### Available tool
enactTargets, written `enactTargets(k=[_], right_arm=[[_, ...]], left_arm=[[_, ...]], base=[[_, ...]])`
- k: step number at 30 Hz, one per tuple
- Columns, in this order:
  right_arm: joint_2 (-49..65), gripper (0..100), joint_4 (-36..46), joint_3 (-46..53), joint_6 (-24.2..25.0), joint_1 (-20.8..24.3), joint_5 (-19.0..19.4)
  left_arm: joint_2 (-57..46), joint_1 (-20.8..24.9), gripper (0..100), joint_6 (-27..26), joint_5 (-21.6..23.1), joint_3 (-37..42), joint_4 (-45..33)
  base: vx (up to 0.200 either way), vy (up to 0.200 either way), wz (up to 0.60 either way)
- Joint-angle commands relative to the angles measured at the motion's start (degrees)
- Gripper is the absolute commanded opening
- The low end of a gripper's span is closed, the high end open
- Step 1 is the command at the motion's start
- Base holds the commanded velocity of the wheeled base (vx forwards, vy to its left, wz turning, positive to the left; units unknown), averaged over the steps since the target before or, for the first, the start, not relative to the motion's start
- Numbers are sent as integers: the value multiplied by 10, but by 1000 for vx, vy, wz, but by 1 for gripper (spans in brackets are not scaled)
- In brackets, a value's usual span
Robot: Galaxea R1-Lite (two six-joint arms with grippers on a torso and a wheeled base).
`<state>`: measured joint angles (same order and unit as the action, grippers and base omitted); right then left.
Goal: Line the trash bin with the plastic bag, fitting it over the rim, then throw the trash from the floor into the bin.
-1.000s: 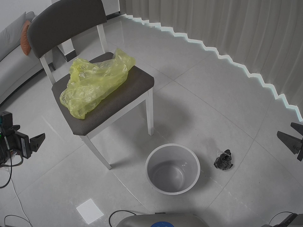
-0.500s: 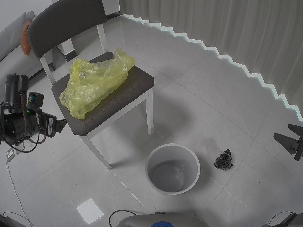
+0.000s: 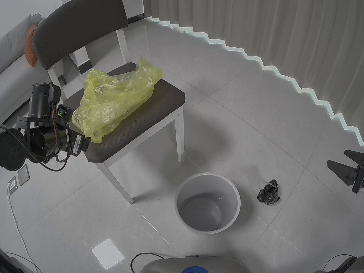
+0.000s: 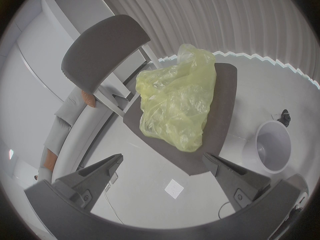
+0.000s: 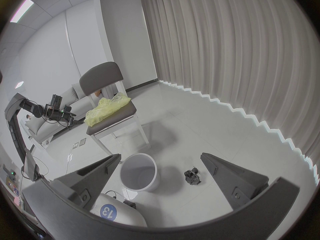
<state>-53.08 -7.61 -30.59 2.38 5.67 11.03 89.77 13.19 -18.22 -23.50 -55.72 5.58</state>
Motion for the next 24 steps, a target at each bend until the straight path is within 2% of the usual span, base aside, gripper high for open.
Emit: enactTargets(k=[1,11,16,24], right_arm=[[-1,100,0,1,0,0,0],[0,100,-2,1,0,0,0],[-1,100,-2,0,0,0,2],[-1,100,-2,-1,0,0,2]], left_arm=[[23,-2,100,-4,-1,-11,11],[68,14,100,-7,-9,-53,12],[81,14,100,-39,-36,-54,22],[110,14,100,-64,-40,-60,58]], base=[[0,0,0],[0,0,0],[0,0,0],[0,0,0]])
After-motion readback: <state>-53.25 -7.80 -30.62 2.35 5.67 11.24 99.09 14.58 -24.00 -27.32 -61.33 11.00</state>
